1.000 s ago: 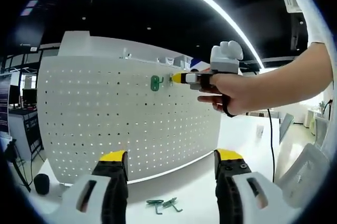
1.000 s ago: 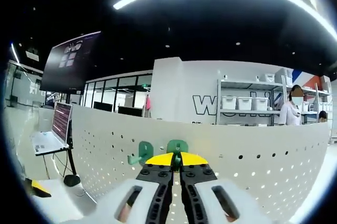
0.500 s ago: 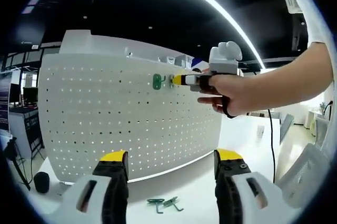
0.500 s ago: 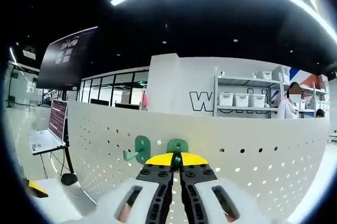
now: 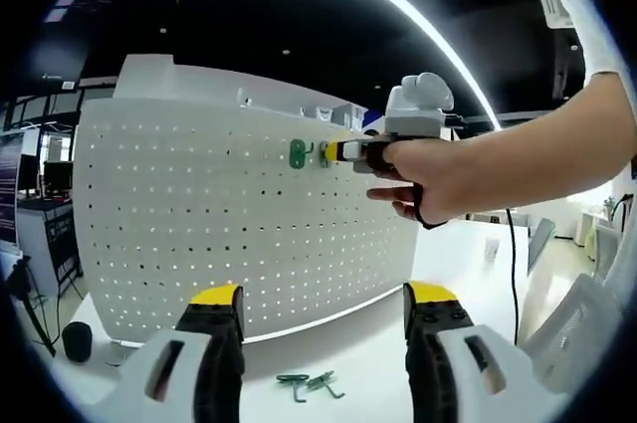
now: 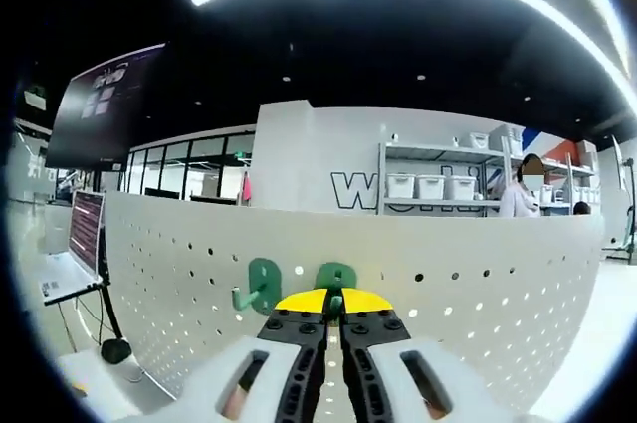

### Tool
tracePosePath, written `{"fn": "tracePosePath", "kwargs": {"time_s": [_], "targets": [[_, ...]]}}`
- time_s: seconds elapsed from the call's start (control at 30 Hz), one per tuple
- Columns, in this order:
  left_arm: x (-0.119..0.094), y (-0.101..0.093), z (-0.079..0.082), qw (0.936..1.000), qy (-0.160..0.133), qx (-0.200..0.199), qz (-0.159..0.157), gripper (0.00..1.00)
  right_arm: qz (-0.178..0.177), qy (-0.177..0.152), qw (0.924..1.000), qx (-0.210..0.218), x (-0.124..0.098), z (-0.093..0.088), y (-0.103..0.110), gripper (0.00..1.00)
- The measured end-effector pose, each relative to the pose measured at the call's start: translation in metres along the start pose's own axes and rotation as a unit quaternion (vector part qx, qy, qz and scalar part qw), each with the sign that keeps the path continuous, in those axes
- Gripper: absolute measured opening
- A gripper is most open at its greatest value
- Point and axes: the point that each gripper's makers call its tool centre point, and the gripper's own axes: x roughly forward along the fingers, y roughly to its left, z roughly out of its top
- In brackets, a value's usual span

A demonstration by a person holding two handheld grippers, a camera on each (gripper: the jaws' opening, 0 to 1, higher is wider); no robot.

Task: Insert the hook assembly into the mounting plate slot until the hook locks in place.

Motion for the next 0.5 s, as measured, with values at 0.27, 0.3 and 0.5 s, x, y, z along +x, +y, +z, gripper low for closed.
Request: {"fn": "tracePosePath", "kwargs": {"time_s": [0.27, 0.3, 0.5], "targets": [[-0.0008, 0.0005, 0.0028, 1.0000, -0.003, 0.000, -0.001, 0.66, 0.002, 0.004, 0.9994, -0.034, -0.0004, 0.0000, -0.0017, 0.01], [-0.0008, 0.0006, 0.0022, 1.0000, -0.002, -0.001, -0.001, 0.66, 0.004, 0.003, 0.9996, -0.029, -0.0003, -0.0002, -0.0008, 0.01], [-0.0015, -0.0004, 0.0018, 1.0000, -0.001, 0.000, -0.001, 0.65, 0.010, 0.002, 0.9987, -0.050, -0.0012, 0.0006, -0.0021, 0.01]]}}
